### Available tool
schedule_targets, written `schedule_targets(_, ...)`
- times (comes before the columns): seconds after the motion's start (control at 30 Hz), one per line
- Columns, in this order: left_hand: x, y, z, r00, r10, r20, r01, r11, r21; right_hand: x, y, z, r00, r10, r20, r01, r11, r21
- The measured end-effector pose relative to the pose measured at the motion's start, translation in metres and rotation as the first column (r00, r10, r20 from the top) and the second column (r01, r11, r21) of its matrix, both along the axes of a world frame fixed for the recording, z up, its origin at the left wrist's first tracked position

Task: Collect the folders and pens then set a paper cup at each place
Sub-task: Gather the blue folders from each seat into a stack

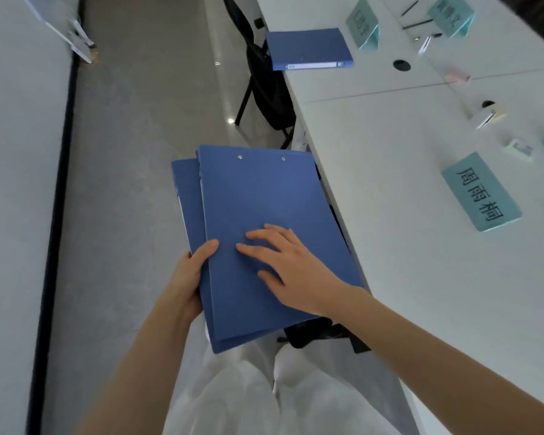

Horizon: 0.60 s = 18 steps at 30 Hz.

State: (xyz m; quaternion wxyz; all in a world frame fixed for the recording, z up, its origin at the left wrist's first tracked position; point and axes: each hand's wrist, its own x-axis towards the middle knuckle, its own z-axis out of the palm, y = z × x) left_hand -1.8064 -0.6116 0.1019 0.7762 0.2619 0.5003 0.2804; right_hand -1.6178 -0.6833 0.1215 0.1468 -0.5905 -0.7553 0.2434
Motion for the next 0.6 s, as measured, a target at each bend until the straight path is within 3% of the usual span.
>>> schedule_targets(0.07,-0.018,0.024,-0.001,0.999,0.021,-0.046,-0.022,0.999,-0.023,-0.01,0.024,-0.002,1.0,-0.013,-0.023,0.013,1.0,-0.018)
schedule_targets(0.17,-0.048,0.062,0.001,0.995,0.041,-0.093,-0.045,0.998,-0.041,-0.021,0.066,0.001,0.971,-0.235,-0.047,0.235,0.972,-0.011)
schedule_targets(0.27,-0.079,0.103,0.004,0.995,0.031,-0.099,-0.037,0.998,-0.054,-0.025,0.115,0.005,0.86,-0.509,-0.031,0.508,0.86,-0.047)
schedule_targets(0.33,-0.096,0.13,0.008,0.997,0.017,-0.082,-0.022,0.998,-0.061,-0.027,0.148,0.009,0.747,-0.659,-0.082,0.631,0.743,-0.223)
schedule_targets(0.4,-0.109,0.154,0.01,0.998,-0.009,-0.059,0.005,0.998,-0.066,-0.028,0.177,0.012,0.559,-0.789,-0.255,0.613,0.6,-0.514)
schedule_targets(0.47,-0.12,0.179,0.012,0.997,-0.045,-0.054,0.042,0.997,-0.061,-0.032,0.204,0.011,0.319,-0.866,-0.385,0.425,0.494,-0.759)
schedule_targets(0.5,-0.124,0.19,0.012,0.997,-0.063,-0.049,0.06,0.997,-0.058,-0.033,0.214,0.01,0.252,-0.877,-0.409,0.348,0.477,-0.807)
schedule_targets(0.6,-0.13,0.227,0.01,0.992,-0.114,-0.043,0.111,0.991,-0.07,-0.037,0.242,-0.002,0.231,-0.856,-0.462,0.329,0.515,-0.791)
